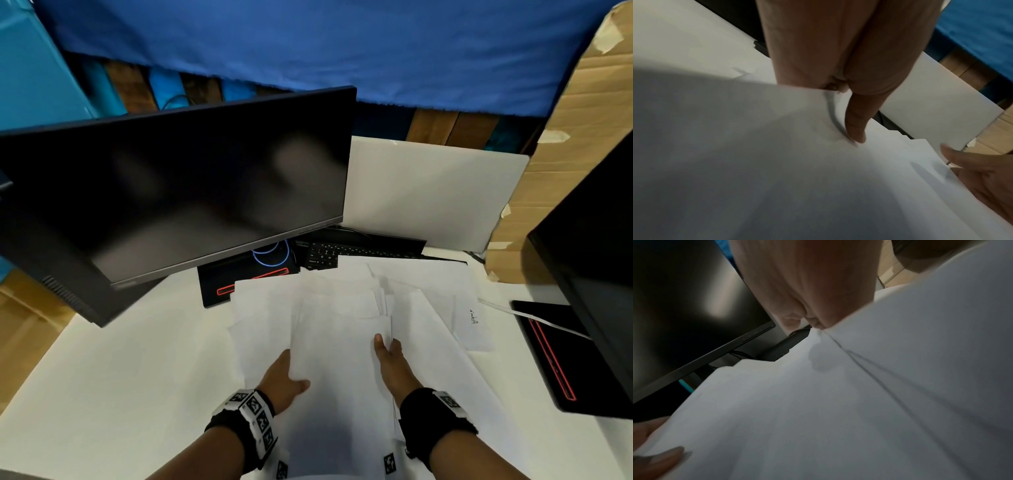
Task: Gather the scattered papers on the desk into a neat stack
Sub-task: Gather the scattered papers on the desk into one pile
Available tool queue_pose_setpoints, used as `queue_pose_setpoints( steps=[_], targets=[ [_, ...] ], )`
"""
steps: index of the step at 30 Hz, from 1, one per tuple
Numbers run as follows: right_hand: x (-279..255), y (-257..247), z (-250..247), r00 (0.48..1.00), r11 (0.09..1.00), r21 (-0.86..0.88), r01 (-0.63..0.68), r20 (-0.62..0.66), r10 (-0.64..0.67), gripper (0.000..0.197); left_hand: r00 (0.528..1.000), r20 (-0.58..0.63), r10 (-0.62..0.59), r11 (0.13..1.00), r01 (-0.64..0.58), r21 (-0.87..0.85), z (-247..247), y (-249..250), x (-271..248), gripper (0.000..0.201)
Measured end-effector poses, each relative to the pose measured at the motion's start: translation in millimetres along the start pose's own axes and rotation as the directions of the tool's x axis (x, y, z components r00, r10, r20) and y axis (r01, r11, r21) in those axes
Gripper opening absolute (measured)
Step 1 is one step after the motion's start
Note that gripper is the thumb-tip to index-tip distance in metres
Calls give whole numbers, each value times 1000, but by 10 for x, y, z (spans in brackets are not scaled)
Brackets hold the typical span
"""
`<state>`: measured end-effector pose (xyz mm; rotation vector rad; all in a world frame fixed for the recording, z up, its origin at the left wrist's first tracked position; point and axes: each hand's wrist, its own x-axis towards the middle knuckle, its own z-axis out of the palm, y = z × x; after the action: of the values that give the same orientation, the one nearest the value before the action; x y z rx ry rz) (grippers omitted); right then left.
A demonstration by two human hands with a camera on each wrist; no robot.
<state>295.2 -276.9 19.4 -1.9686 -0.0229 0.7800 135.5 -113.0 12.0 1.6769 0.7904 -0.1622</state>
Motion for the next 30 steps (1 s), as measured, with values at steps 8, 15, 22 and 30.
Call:
queue_pose_setpoints(
  steps=[8,15,22,30],
  targets=[
    [58,230,-173,997,994,107,-29,74,21,34,842,-496,-211,977,161,-142,-426,-134,-30,42],
    [78,389,-140,992,997,-61,-38,-120,30,35,761,-565,-320,936,346,-64,-574,-351,-171,44],
    [-81,293,-25,1000,999,35,21,11,-21,39,802,-553,-223,962,272,7,-418,-166,-140,45],
    [-145,271,32,990,973,229,-27,-128,57,38,795,-584,-164,986,141,-85,-302,-147,-200,34]
  ],
)
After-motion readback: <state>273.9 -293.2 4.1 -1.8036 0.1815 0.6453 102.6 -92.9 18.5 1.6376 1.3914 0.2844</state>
